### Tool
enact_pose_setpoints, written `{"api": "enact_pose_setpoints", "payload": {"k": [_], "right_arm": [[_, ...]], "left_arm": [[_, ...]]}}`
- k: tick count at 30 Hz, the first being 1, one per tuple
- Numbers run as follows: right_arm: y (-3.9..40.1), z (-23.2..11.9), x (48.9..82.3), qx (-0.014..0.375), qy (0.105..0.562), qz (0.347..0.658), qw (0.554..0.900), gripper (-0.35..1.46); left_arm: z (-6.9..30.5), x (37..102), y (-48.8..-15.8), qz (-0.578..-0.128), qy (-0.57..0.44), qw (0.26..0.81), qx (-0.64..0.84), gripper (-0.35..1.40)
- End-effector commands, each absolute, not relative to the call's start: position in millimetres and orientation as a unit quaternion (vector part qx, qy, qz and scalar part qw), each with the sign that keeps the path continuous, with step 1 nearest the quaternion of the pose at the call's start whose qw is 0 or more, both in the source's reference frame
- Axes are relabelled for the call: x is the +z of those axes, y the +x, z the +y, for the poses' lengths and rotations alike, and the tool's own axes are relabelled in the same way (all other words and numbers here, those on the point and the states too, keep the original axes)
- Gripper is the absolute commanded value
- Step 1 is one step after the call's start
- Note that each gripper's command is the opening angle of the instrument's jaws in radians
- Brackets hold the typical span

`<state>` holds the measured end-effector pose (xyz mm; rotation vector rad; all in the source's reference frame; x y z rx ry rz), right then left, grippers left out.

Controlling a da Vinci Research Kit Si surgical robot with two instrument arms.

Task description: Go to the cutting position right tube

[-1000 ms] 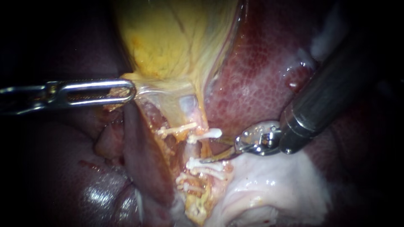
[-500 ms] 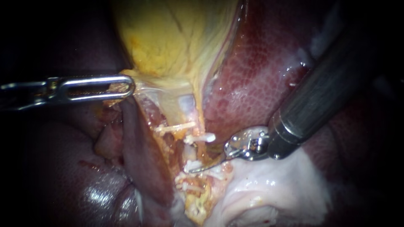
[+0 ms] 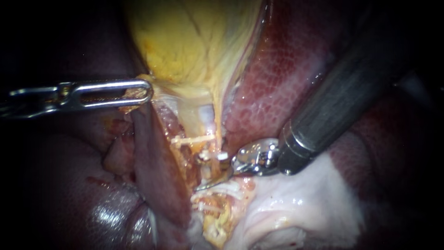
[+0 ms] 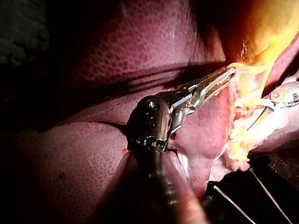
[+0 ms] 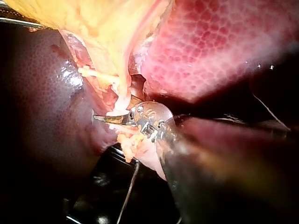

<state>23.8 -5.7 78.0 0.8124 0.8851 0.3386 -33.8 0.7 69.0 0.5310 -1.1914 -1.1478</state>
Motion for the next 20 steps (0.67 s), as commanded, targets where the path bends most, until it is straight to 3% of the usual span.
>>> {"api": "enact_pose_setpoints", "payload": {"k": [1,20], "right_arm": [[23.8,-5.7,78.0,0.159,0.383,0.414,0.811,1.18],[23.9,-5.8,78.0,0.161,0.385,0.414,0.809,1.18]], "left_arm": [[0.8,69.0,-33.8,-0.523,0.233,0.646,-0.505,-0.35],[0.9,69.3,-33.7,-0.523,0.233,0.646,-0.505,-0.35]]}}
